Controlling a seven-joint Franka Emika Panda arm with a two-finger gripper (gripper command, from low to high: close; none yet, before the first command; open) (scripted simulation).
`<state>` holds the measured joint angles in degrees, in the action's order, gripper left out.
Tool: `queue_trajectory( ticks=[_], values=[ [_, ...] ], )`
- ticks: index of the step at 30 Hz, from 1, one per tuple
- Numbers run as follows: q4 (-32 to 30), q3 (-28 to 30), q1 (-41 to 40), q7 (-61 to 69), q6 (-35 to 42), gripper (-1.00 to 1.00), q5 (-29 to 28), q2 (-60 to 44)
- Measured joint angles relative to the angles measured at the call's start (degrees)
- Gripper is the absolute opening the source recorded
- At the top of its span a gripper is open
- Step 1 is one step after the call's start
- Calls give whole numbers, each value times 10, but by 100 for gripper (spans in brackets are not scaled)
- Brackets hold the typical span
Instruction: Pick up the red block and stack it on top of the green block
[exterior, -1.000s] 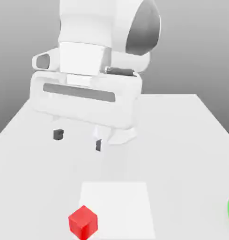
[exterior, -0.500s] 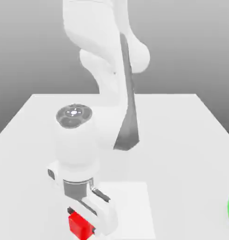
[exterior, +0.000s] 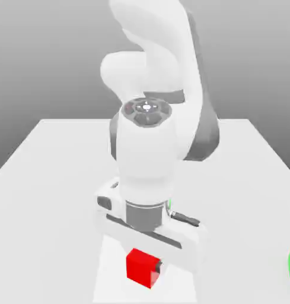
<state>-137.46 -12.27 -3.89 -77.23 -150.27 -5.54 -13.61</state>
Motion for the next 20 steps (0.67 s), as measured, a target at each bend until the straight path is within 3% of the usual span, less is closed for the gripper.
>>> queue_trajectory(
  ticks=[7,10,11,17,20],
  values=[
    [36,-95,108,27,34,-100,-39,-9],
    [70,-104,174,12,14,-100,-96,-71],
    [76,-96,191,2,-1,100,-115,-95],
    [80,-92,199,-3,-8,100,-125,-106],
    [79,-111,190,18,23,100,-98,-71]
  ],
)
